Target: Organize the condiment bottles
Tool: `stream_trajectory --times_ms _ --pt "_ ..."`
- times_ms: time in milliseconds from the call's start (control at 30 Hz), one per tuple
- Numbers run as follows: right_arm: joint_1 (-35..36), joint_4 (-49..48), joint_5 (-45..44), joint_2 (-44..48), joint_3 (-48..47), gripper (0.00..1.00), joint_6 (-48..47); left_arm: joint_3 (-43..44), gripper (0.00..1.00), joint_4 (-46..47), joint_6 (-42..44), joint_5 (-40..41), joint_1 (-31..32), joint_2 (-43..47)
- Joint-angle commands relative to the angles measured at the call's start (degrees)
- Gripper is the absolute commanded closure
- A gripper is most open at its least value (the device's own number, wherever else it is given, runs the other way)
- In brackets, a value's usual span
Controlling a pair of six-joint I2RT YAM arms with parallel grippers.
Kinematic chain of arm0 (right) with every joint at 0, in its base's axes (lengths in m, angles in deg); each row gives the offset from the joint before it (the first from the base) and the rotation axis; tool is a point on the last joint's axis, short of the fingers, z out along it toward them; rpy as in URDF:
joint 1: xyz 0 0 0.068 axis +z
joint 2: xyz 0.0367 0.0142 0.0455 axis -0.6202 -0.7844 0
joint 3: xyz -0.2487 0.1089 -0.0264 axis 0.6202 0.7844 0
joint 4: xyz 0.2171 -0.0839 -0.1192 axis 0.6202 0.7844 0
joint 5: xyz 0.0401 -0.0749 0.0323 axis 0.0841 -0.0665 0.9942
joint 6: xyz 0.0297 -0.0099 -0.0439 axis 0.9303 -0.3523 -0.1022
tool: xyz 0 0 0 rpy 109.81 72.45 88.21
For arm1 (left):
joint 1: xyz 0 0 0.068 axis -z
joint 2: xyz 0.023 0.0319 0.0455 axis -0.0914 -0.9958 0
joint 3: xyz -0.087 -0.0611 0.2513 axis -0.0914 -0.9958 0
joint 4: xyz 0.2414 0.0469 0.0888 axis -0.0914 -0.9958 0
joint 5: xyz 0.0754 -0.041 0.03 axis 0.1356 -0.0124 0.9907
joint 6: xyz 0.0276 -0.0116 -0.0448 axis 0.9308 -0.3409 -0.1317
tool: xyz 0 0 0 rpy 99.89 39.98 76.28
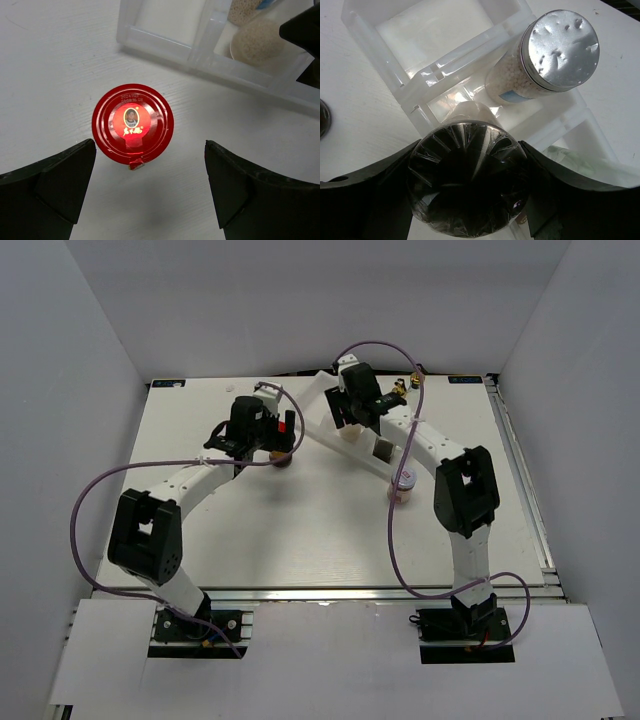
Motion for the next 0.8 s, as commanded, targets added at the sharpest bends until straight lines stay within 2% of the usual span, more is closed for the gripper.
stream_trajectory --times_ms 0,167,300,500,600,633,767 --pt "-0.3 -3.2 -0.7 0.7 -3.6 0.27 -0.2 3.5 0.02 -2.1 1.9 2.8 0.7 -0.2" --pt "-0.2 -1.8 -0.5 0.8 -4.4 0.11 -0.6 7.1 0.02 -5.1 2.3 2.8 0.7 -3.8" --pt "-0.3 -0.2 0.8 1.8 -5.3 0.11 -1.1 8.1 0.02 -5.7 2.2 3.5 0.7 -5.4" --pt "0.0 1.3 7.8 7.9 -5.3 0.11 -1.4 8.9 0.05 -6.6 2.5 2.2 0.8 -6.2" --pt "0.8 0.3 11.4 13.0 -2.3 0.11 -1.7 9.2 0.17 -7.6 2.6 1.8 0.8 -6.5" --pt "1.1 -0.1 11.9 15.7 -1.3 0.11 -1.9 9.4 0.24 -7.9 2.6 2.2 0.8 -6.6" --pt "3.9 -3.4 12.0 22.5 5.8 0.11 -3.8 9.8 0.36 -8.5 2.4 2.6 0.8 -6.4"
